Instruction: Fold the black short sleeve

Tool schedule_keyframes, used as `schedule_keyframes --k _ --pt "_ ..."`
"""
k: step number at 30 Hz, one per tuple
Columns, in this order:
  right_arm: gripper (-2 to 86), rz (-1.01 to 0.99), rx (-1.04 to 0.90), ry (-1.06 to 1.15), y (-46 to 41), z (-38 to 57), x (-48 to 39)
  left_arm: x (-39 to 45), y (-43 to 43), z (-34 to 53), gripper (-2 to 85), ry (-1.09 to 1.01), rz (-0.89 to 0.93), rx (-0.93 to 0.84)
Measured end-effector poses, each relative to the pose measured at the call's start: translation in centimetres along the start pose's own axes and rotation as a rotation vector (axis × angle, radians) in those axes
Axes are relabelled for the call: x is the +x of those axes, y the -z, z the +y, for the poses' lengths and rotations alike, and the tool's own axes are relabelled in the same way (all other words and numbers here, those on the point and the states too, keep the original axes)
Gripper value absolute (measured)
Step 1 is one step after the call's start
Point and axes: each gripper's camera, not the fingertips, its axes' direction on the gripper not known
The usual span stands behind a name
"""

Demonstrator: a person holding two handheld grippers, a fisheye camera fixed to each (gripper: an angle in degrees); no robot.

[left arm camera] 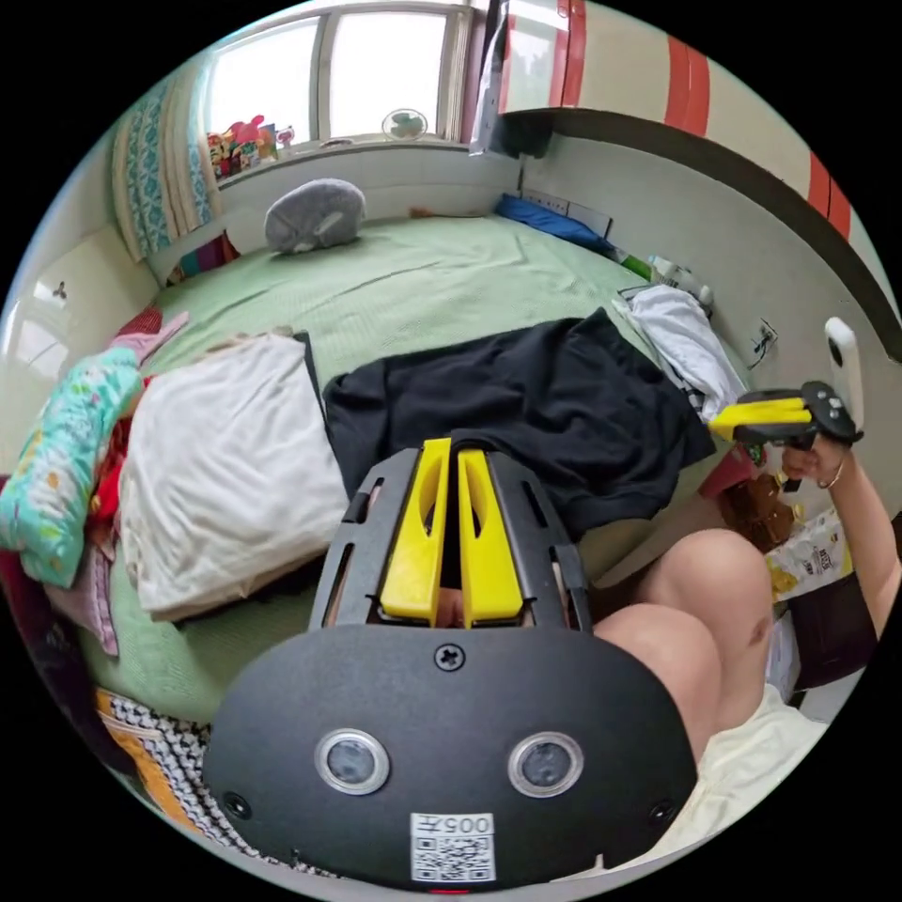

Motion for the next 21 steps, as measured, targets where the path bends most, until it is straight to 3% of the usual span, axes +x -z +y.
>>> schedule_keyframes --k 7,13,21 --pt "10.6 0.189 -0.007 0.060 -3.4 -0.5 -3.2 1.9 5.6 -10.4 0.4 -0.111 -0.078 0.063" --pt "12.0 0.348 0.069 0.032 -5.3 -1.5 -4.3 2.4 7.4 -15.2 0.3 -0.097 -0.074 0.087" --pt "11.8 0.361 -0.040 -0.023 -9.9 -4.0 -3.5 2.1 6.9 -16.8 0.3 -0.105 -0.032 0.081"
